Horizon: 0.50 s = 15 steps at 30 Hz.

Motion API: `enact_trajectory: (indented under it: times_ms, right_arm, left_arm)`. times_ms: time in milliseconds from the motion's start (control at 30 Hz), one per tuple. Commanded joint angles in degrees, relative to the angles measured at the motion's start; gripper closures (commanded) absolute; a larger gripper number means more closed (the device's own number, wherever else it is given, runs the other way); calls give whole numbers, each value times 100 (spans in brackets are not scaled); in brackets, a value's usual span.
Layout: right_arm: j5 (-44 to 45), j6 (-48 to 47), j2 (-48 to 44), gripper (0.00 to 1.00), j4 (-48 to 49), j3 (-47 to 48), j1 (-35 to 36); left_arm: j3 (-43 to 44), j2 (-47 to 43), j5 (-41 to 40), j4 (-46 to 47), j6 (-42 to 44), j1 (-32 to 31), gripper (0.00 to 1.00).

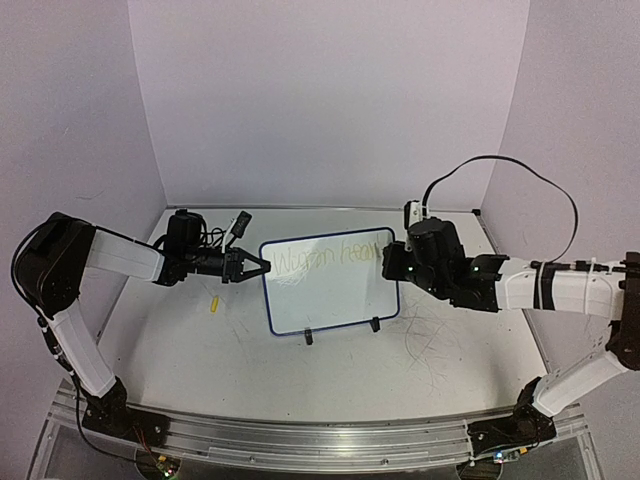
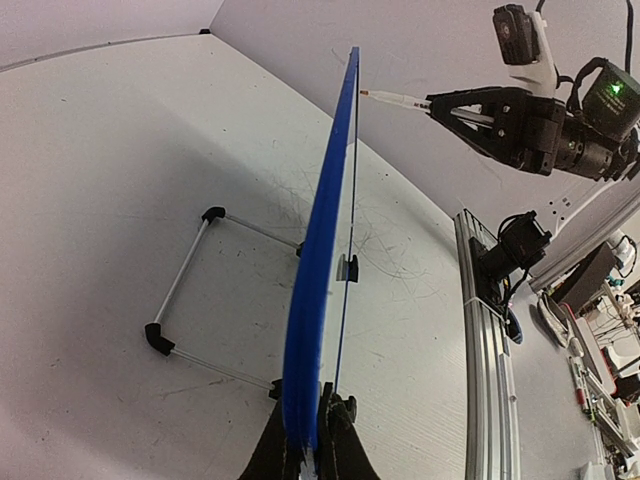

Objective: Write a sentence on the whiteboard

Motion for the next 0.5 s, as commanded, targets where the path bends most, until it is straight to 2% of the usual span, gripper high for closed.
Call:
enact_trajectory:
  times_ms: [0,467]
  right_arm:
    - [83,-84,98,100,243,300,-23]
    - [335,95,227,100,-46,343,-69]
  left_arm:
    - [103,40,-742,-318,406,-31,100]
    - [109,36,-739,-330,406,-30,100]
